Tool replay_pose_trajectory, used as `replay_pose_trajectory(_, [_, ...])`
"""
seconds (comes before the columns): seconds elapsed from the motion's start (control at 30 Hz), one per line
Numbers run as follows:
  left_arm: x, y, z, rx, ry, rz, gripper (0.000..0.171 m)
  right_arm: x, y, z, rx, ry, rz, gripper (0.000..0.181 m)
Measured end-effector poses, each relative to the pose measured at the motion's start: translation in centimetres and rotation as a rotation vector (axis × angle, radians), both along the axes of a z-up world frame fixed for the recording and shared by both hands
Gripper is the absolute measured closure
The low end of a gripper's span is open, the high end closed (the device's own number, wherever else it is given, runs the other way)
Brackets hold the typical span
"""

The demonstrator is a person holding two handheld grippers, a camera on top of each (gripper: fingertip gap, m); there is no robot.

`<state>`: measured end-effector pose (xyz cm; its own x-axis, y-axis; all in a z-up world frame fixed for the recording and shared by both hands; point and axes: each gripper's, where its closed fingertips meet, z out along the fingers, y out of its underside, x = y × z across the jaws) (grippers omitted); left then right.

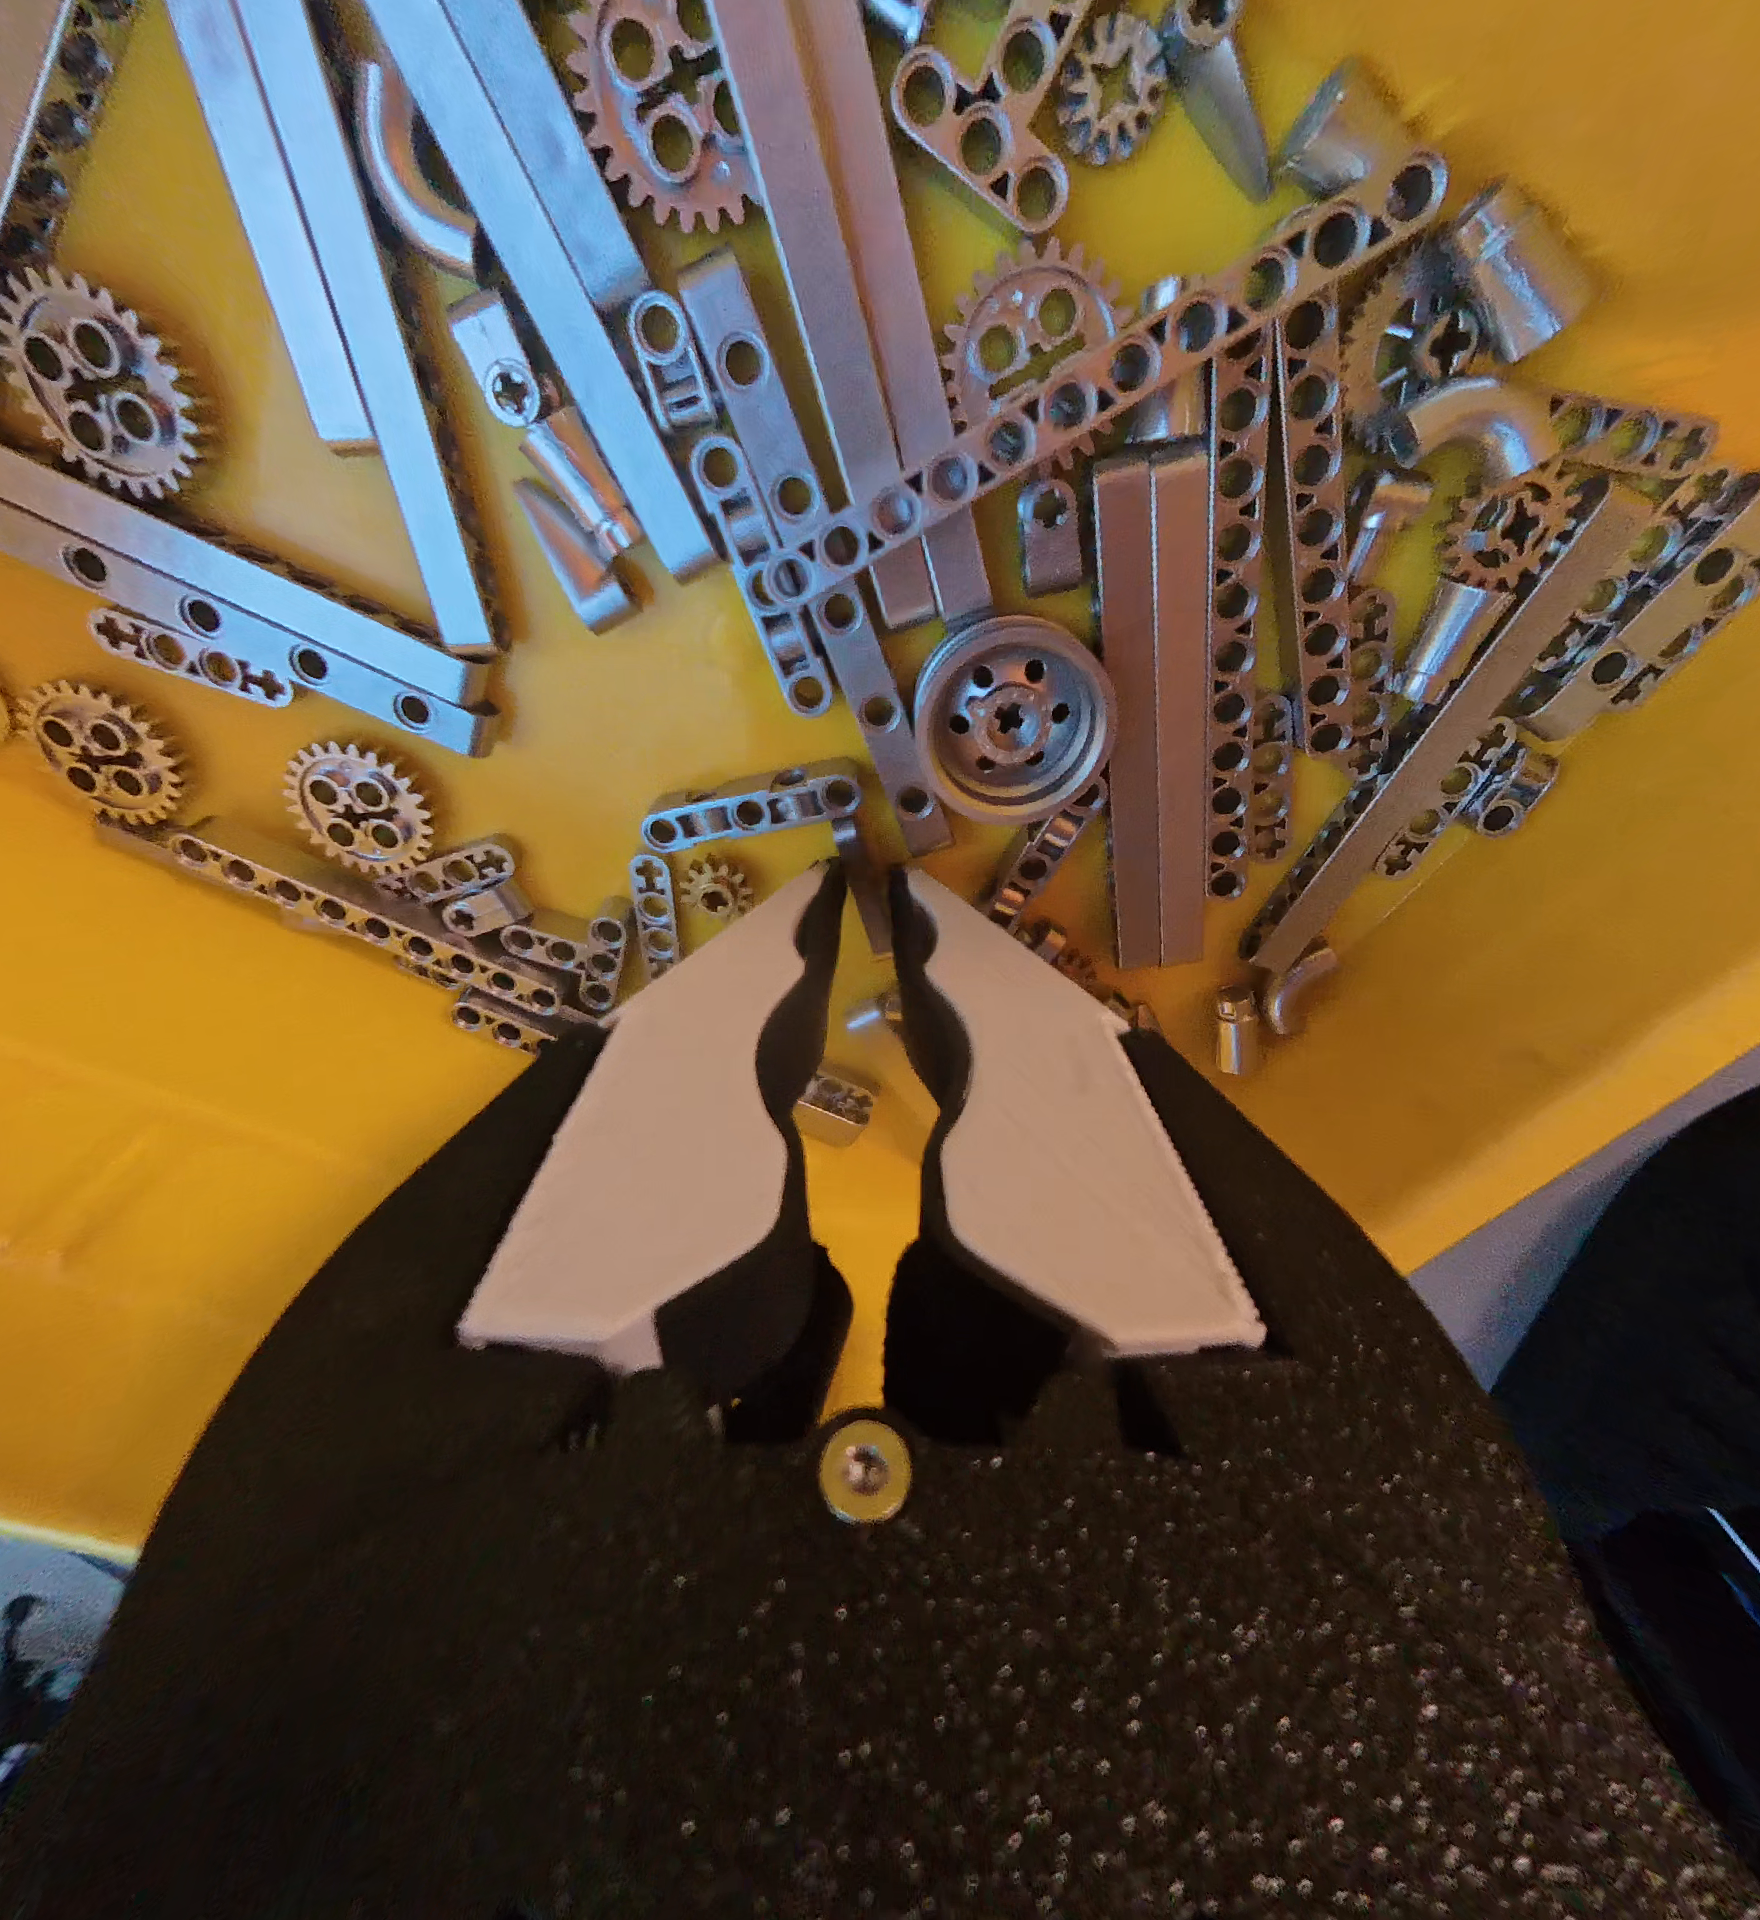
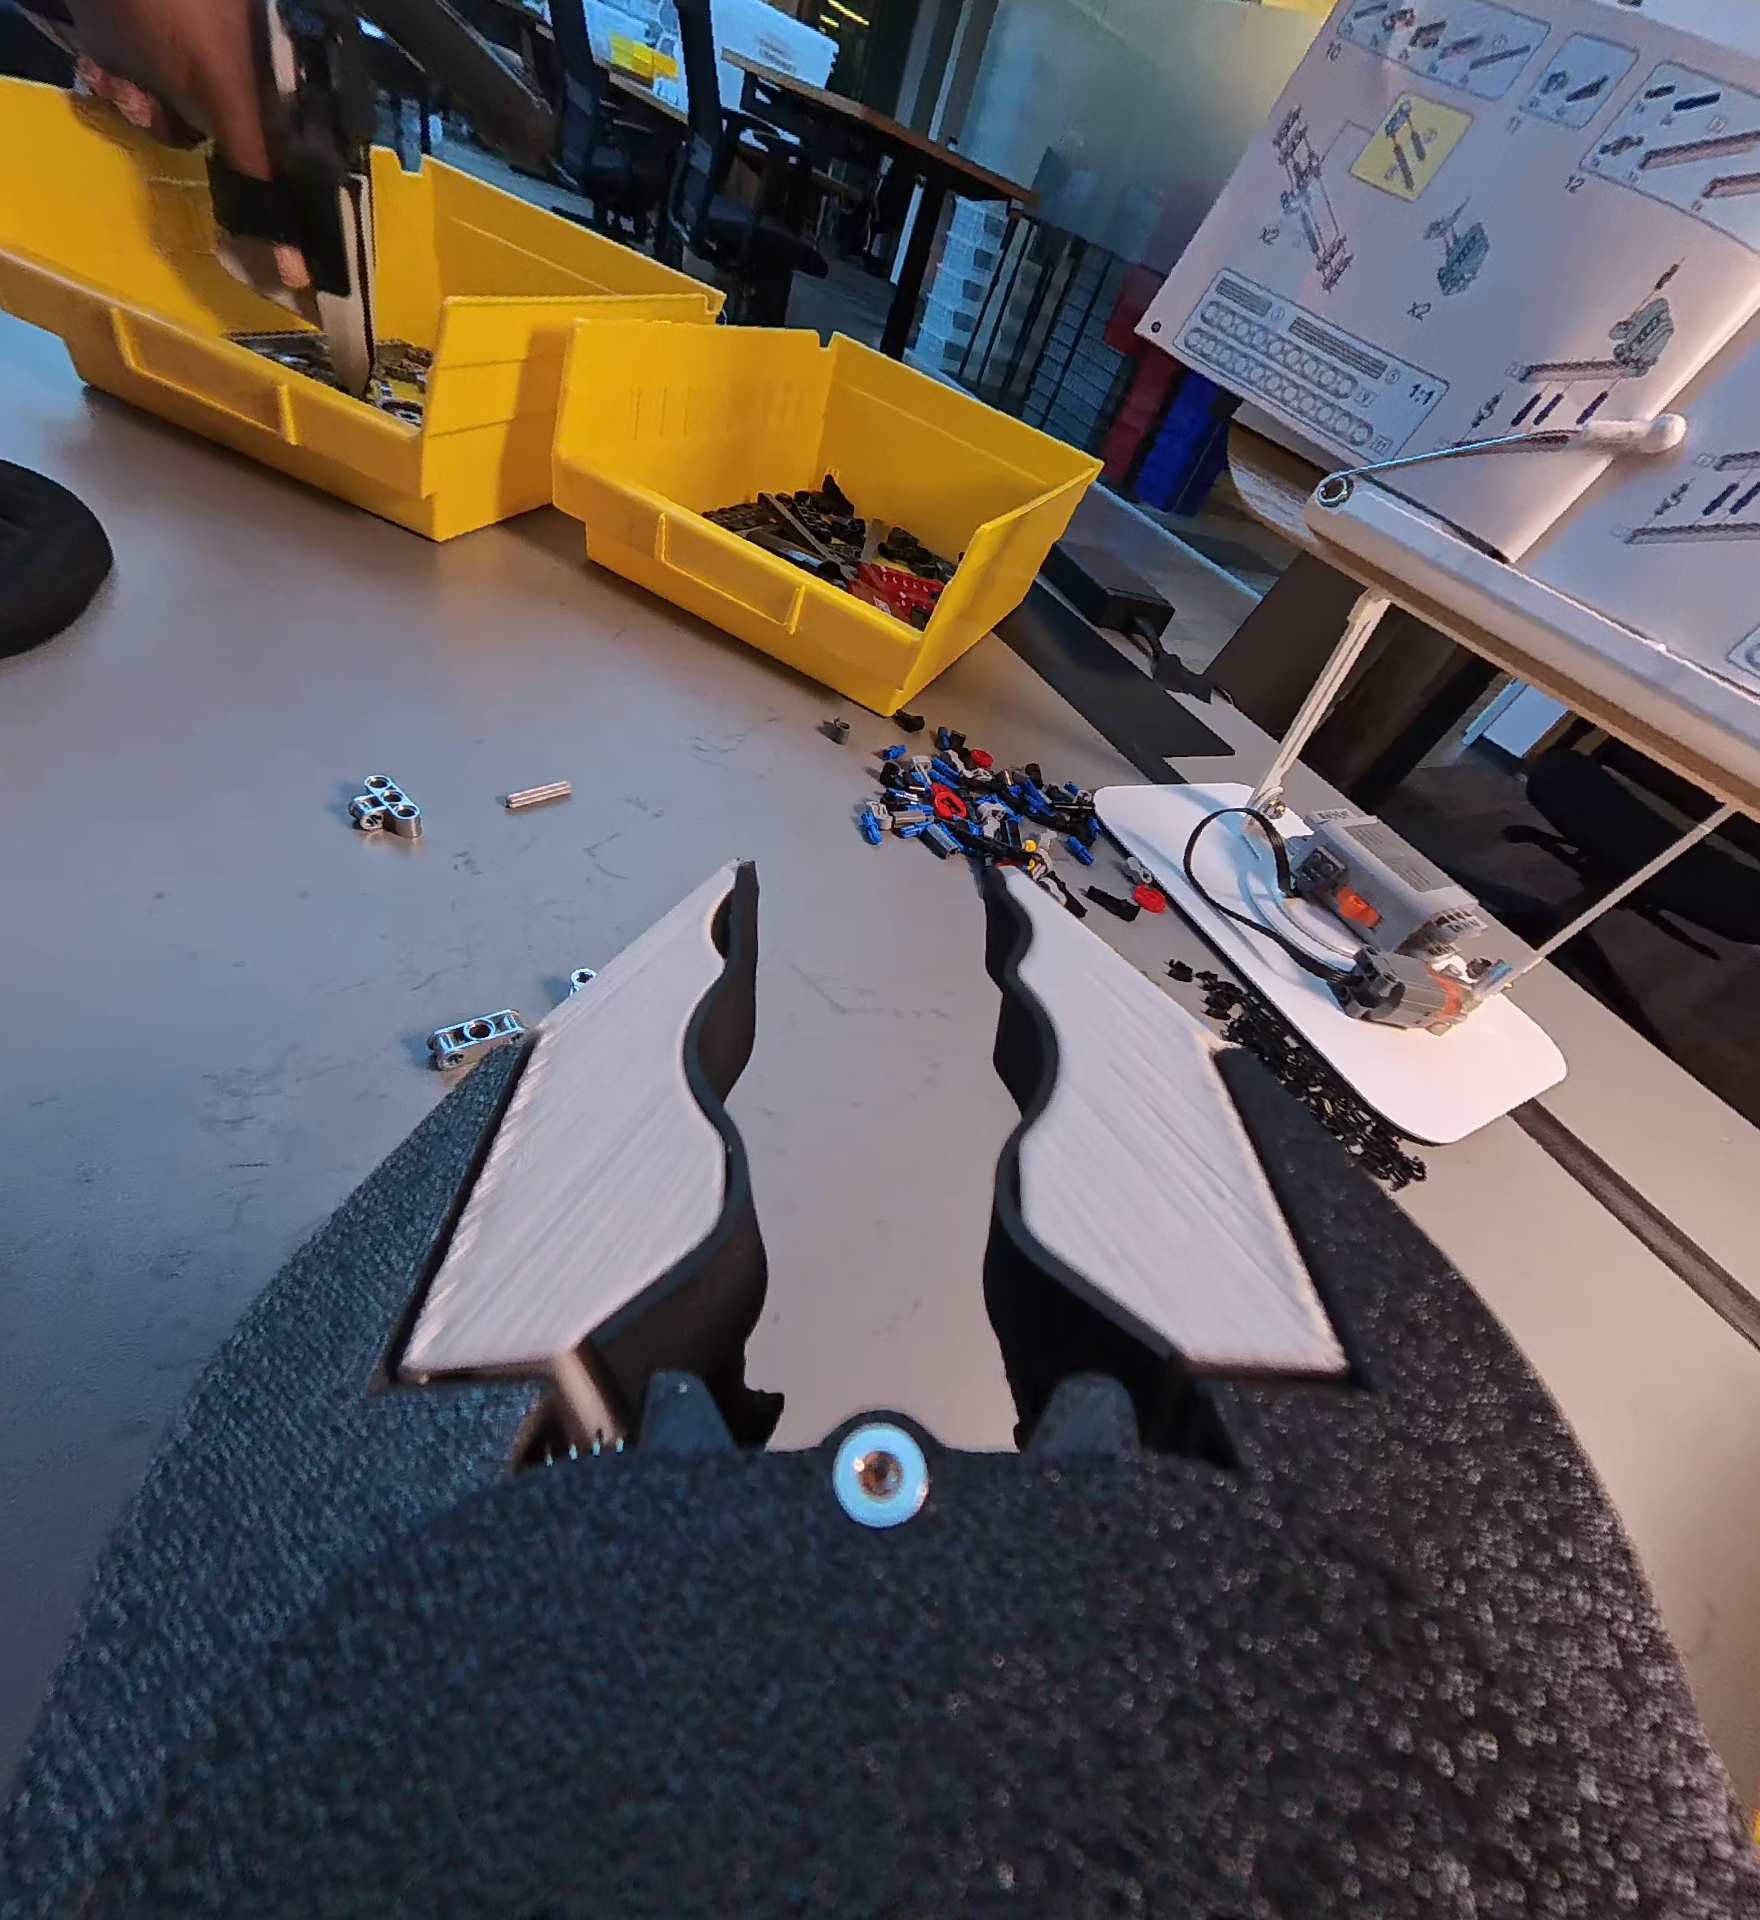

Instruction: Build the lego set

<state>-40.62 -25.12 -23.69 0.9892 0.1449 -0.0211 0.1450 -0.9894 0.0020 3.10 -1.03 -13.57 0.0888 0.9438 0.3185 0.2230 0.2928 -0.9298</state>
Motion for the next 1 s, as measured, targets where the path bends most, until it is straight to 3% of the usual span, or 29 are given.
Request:
replay_pose_trajectory(0.17, [-0.1,-0.1,0.4,0.002,0.122,-0.110,0.169,0.0,-0.2,0.2,0.014,0.000,0.002,0.140])
replay_pose_trajectory(0.27, [0.7,1.8,3.7,0.170,0.155,-0.114,0.169,0.1,-0.3,0.4,0.033,0.003,-0.001,0.140])
replay_pose_trajectory(0.4, [9.3,6.5,10.7,0.494,0.117,-0.343,0.169,0.1,0.1,0.3,0.023,0.006,-0.014,0.140])
replay_pose_trajectory(0.47, [15.4,8.3,12.1,0.584,0.095,-0.509,0.169,0.1,0.2,0.2,0.014,0.010,-0.016,0.139])
replay_pose_trajectory(0.57, [23.9,10.4,10.8,0.660,0.014,-0.692,0.168,0.1,0.1,0.3,0.007,0.015,-0.010,0.137])
replay_pose_trajectory(0.7, [32.1,13.4,6.8,0.694,-0.154,-0.802,0.169,0.2,0.2,0.3,0.011,0.015,-0.006,0.135])
replay_pose_trajectory(0.87, [37.2,16.6,2.8,0.642,-0.226,-0.877,0.168,0.6,0.3,0.5,0.025,0.012,0.007,0.134])
replay_pose_trajectory(1.0, [38.4,17.2,0.9,0.570,-0.234,-0.902,0.165,0.7,0.4,0.4,0.039,-0.004,0.006,0.134])
